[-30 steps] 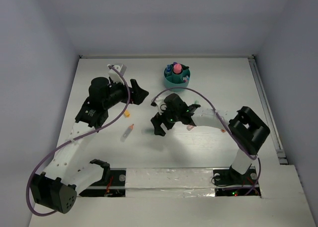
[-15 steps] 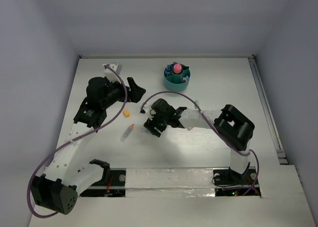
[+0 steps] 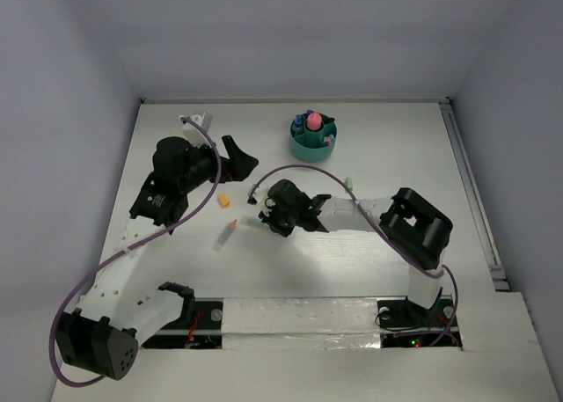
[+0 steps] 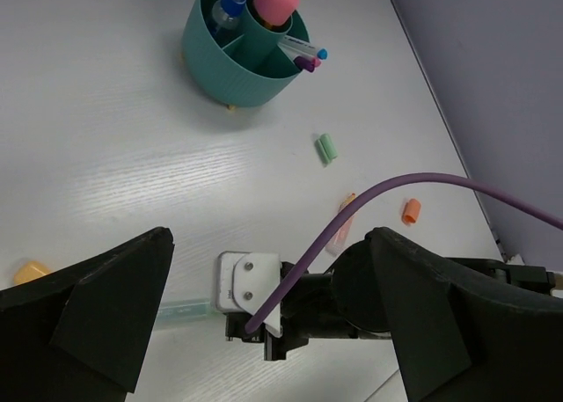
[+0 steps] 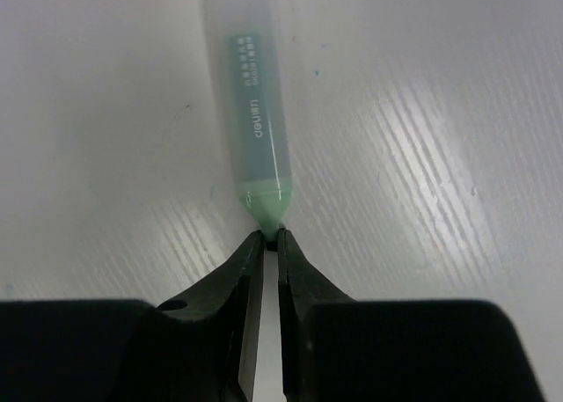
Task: Sort the stationery into containers
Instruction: Pick up the pen from the center of the board.
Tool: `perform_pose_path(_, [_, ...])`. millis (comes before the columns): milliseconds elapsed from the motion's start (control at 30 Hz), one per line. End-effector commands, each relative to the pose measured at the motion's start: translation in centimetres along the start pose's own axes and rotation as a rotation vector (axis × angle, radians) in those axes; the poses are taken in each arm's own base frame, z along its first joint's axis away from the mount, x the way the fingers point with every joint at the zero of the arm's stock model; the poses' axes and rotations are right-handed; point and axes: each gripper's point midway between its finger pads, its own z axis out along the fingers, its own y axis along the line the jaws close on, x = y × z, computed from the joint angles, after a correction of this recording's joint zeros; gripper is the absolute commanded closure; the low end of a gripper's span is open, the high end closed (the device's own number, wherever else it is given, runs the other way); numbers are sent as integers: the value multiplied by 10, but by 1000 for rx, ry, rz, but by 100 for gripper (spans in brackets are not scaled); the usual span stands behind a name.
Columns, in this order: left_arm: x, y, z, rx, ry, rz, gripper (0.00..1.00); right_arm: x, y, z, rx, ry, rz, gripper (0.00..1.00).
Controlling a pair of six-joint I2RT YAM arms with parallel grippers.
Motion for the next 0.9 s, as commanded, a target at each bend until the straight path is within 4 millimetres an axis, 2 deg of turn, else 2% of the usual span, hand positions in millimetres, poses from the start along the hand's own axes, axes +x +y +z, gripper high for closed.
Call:
perform_pose_path(0, [-5, -11, -12, 30, -19, -30, 7, 22, 9, -10, -11, 53, 0, 84])
perform_pose_path(167, [24, 5, -19, -16, 23, -39, 7, -5, 15, -33, -31, -61, -4, 87])
perform_pose_path(233, [39, 13, -18, -34, 53, -47, 7, -7, 15, -38, -30, -75, -6, 82])
perform_pose_path(267, [42, 15, -18, -34, 60, -47, 8, -6, 13, -38, -20, -68, -7, 77])
perform_pose_path(300, [45, 15, -18, -31, 67, -49, 8, -1, 14, -37, -22, -52, -9, 61])
perform_pose_path(367, [47, 16, -18, -30, 66, -48, 8, 5, 13, -32, -24, -27, -13, 51])
perform_pose_path(400, [46, 16, -18, -33, 63, -44, 8, 6, 15, -30, -36, -23, -12, 40])
perform_pose_path(467, [42, 15, -18, -31, 54, -38, 8, 9, 17, -24, -47, -10, -12, 33])
perform_pose_path(567, [36, 12, -19, -25, 43, -26, 8, 12, 18, -17, -56, 6, -12, 31])
perform_pose_path(733, [32, 18, -20, -64, 32, 7, 8, 4, 26, -9, -105, -25, 6, 28])
perform_pose_path(867, [29, 21, -22, -75, 16, 10, 8, 6, 24, 0, -90, -38, 26, 38])
